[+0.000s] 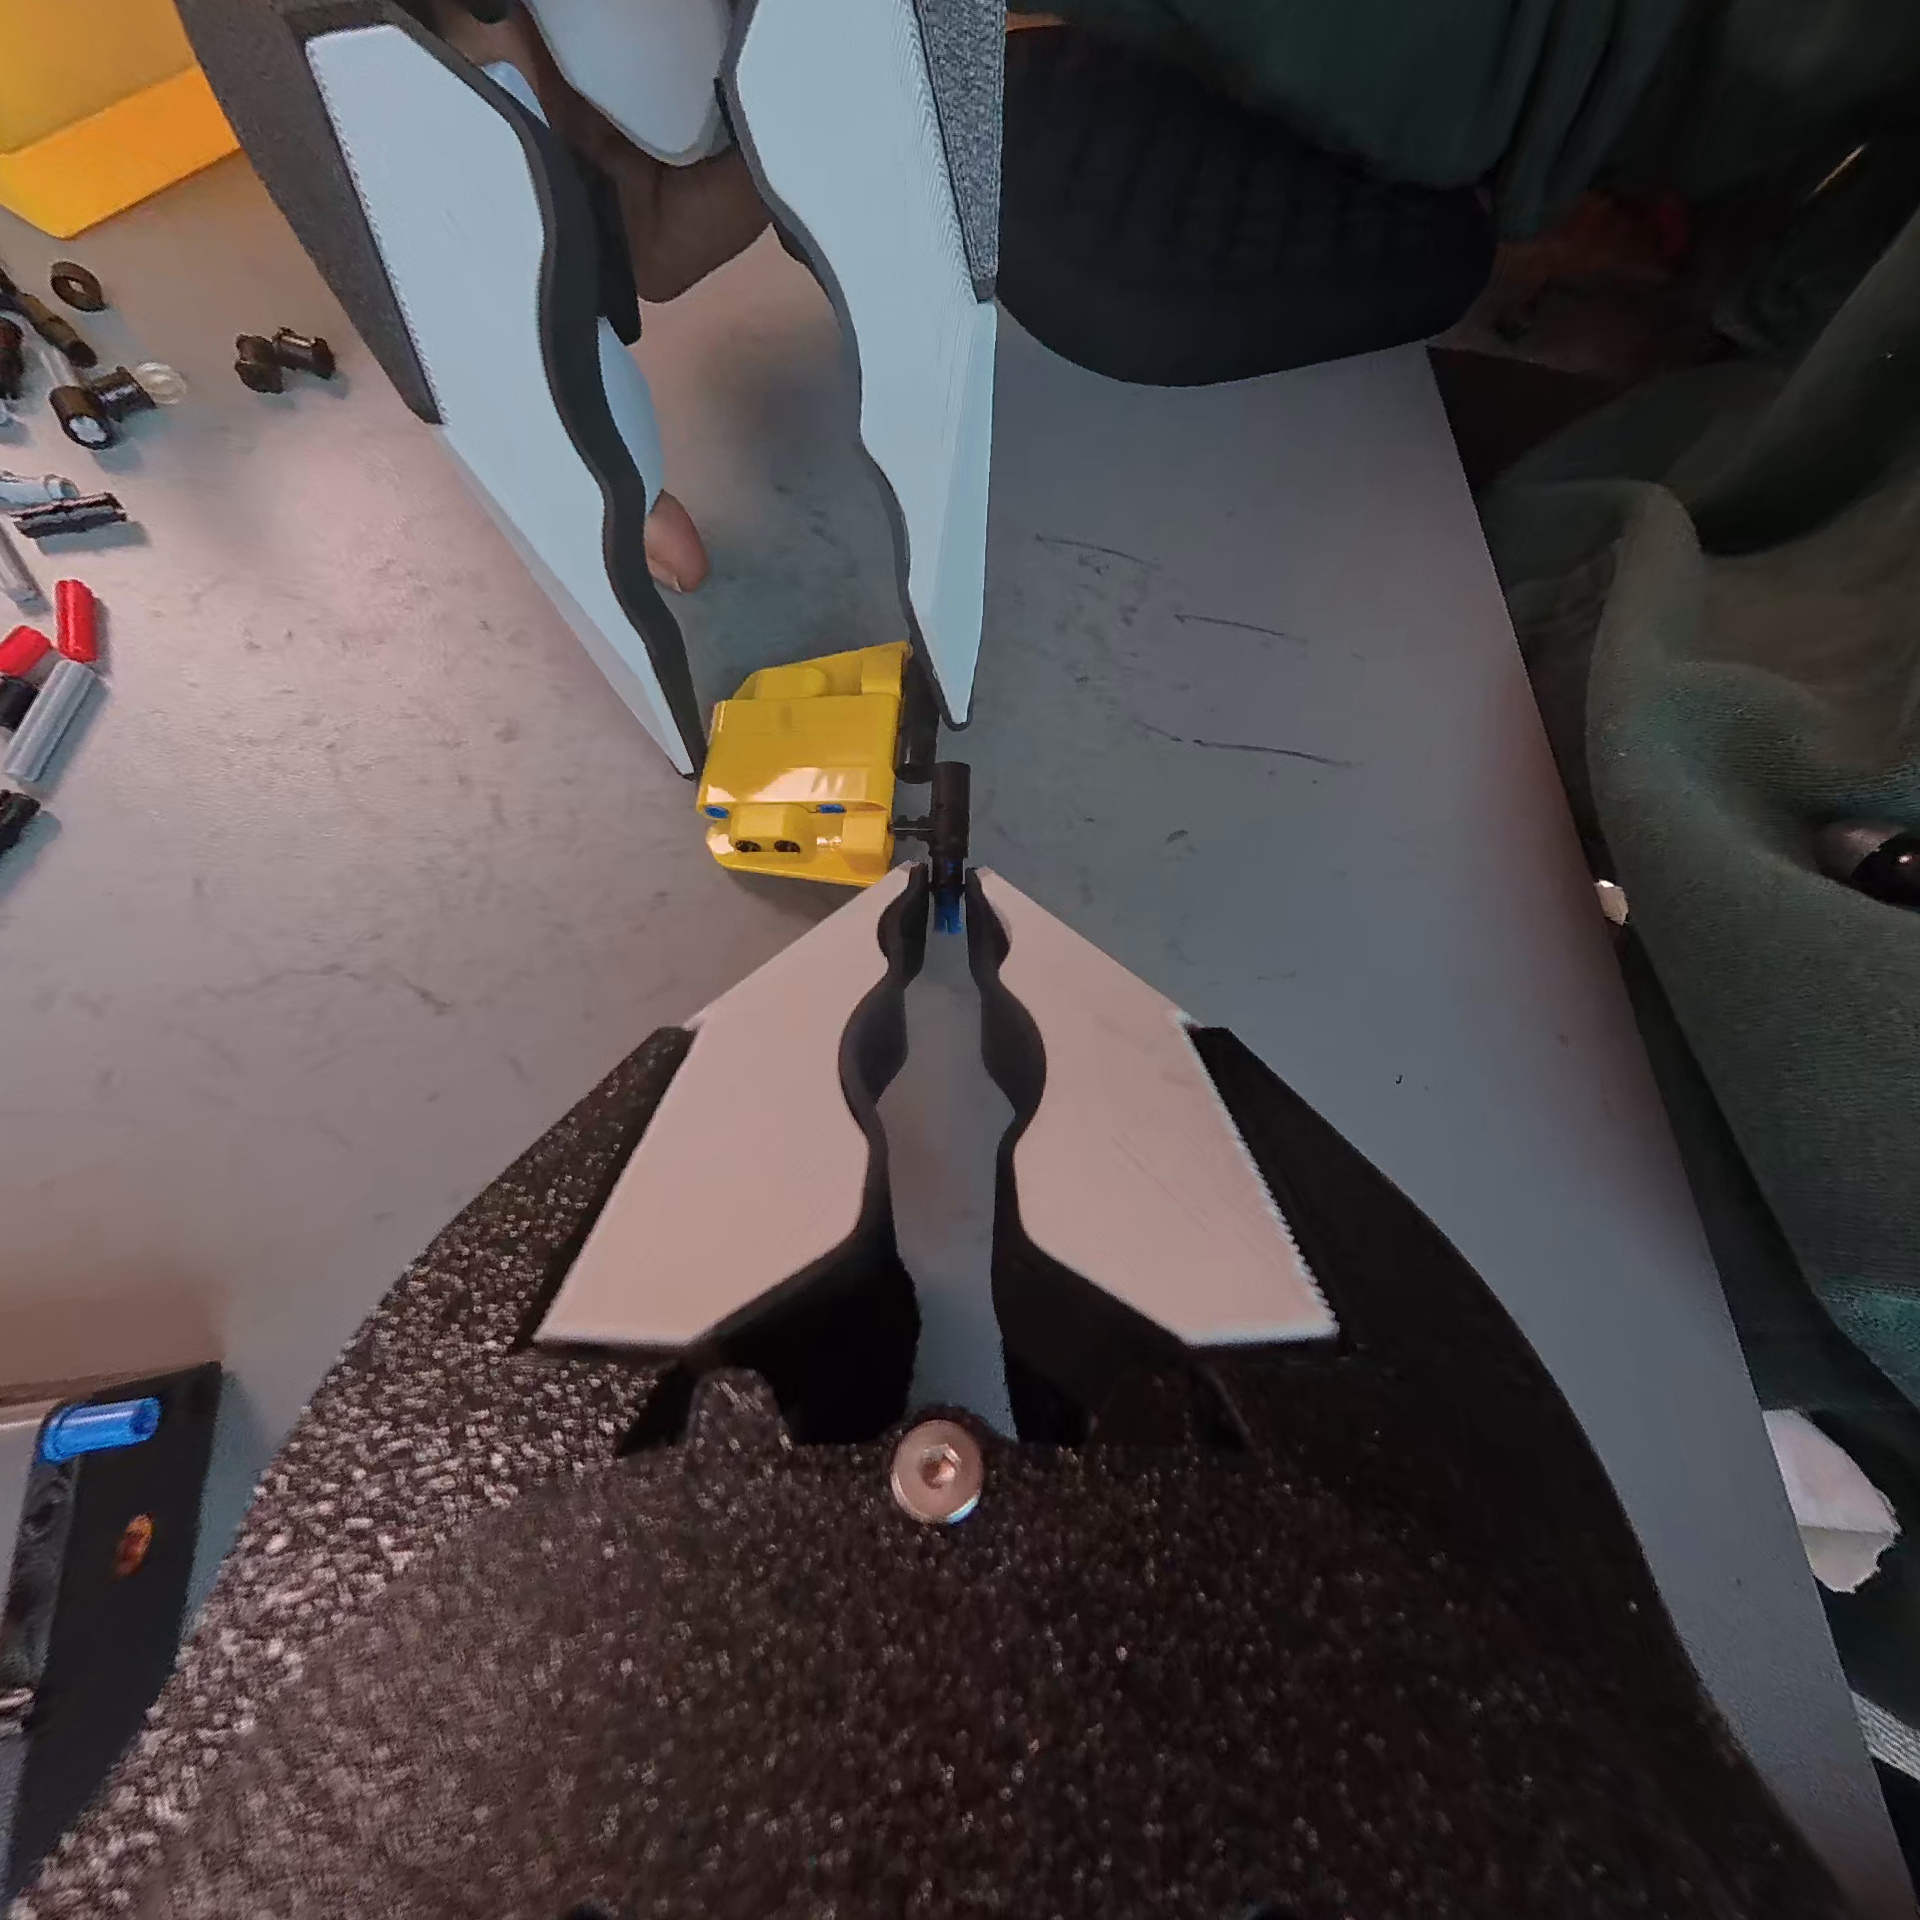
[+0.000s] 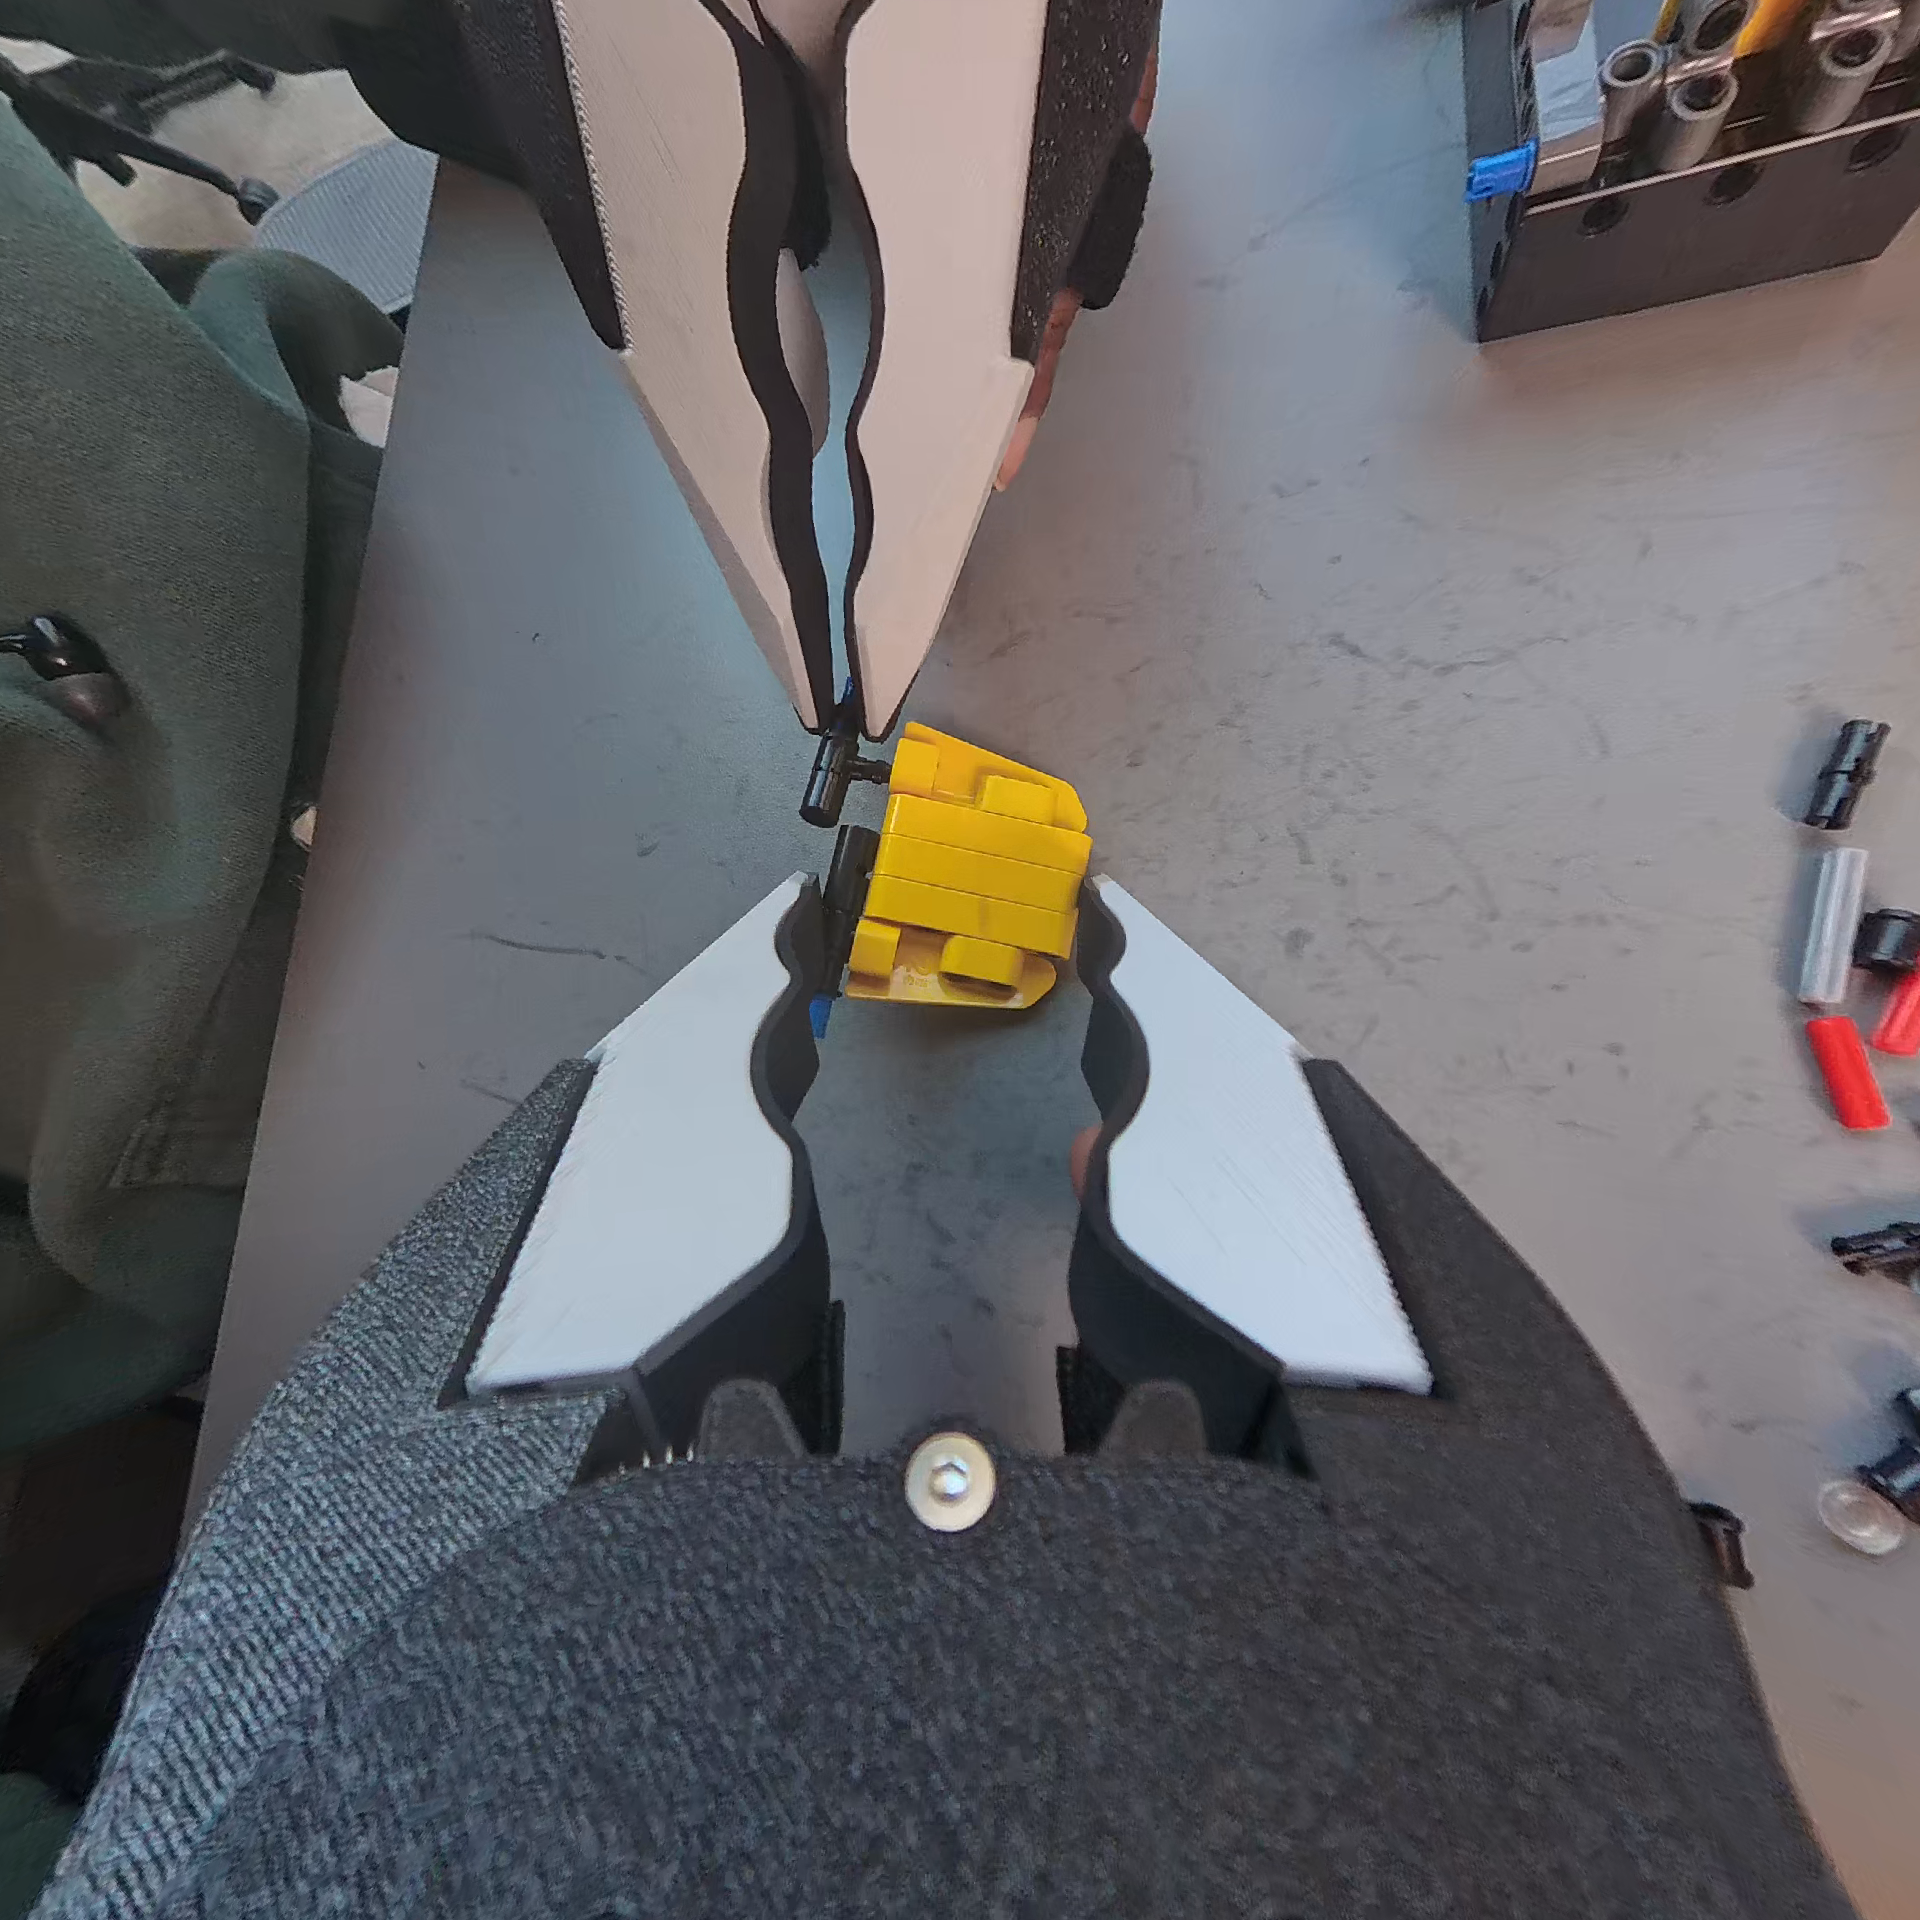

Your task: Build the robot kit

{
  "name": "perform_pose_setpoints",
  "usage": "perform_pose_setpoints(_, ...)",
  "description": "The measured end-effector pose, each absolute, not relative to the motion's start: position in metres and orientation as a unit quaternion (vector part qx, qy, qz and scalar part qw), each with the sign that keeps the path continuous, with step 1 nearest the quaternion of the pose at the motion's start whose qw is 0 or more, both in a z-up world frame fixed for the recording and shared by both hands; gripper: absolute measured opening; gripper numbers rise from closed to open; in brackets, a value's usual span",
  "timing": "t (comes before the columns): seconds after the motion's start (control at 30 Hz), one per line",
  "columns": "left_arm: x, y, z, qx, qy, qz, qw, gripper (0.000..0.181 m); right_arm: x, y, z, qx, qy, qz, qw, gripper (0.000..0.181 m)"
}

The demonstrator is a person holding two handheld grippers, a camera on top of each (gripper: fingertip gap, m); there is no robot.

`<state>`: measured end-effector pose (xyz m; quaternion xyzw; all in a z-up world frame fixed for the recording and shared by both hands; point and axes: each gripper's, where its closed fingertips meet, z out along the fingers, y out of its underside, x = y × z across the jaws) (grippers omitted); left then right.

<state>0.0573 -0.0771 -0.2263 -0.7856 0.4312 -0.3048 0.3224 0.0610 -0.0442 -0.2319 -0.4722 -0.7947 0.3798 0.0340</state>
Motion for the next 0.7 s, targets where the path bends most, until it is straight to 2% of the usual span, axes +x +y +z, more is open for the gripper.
perform_pose_setpoints(0.7, 0.059, -0.079, -0.241, -0.808, 0.444, -0.248, 0.297, 0.006, 0.064, -0.044, -0.24, -0.423, -0.866, 0.238, 0.121, 0.049)
